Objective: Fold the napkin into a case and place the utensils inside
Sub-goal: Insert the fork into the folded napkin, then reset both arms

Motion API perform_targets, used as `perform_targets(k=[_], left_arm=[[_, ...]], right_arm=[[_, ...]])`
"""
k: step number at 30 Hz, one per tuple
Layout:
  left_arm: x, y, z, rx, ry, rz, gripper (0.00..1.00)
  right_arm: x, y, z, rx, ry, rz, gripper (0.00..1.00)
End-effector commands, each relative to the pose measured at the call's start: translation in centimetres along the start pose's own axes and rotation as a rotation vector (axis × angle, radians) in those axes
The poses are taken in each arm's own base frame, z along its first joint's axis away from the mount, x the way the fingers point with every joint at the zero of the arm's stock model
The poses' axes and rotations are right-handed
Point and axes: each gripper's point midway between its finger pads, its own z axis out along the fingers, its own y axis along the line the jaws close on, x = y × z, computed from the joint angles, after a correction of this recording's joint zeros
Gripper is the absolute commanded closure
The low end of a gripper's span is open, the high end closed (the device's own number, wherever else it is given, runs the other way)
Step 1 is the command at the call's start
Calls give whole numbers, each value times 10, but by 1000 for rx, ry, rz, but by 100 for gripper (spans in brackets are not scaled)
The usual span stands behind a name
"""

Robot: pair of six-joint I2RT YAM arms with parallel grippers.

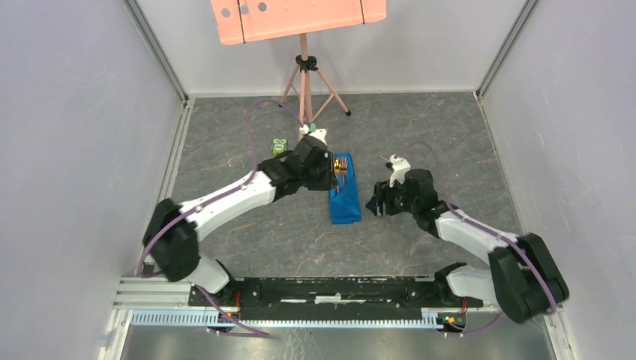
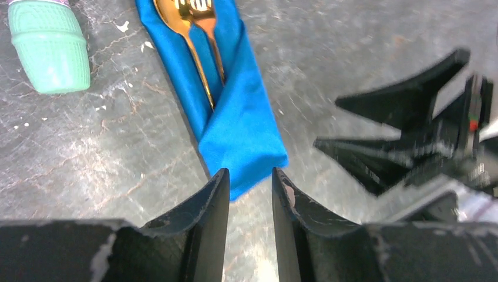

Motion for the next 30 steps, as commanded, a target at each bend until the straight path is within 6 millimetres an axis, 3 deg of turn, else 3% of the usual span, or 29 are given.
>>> perform_targets(k=[1,5,8,12,16,19,23,27,30], left_arm=[[-18,-21,-63,221,-180,97,60],[-27,-11,-135,307,-369,131,51],[-39,1,-196,340,-542,136,40],[-54,17,-278,357,-735,162,24],[-61,35,-351,348,-870,179,11],[-61,50,-379,314,-925,186,8],[-59,62,-396,282,-953,181,6],[-59,66,-400,259,-953,185,5],[-60,68,-398,242,-945,182,5]], right_arm=[[-23,-13,-39,153,-31,-79,29],[-63,10,-84,126,-177,-139,20],[-95,27,-123,115,-318,-176,4],[-139,51,-184,120,-482,-230,2],[-168,66,-237,147,-602,-252,2],[-182,77,-271,149,-695,-281,2],[-192,81,-304,178,-793,-283,2],[-197,81,-322,205,-851,-282,2],[-198,76,-325,240,-858,-274,2]])
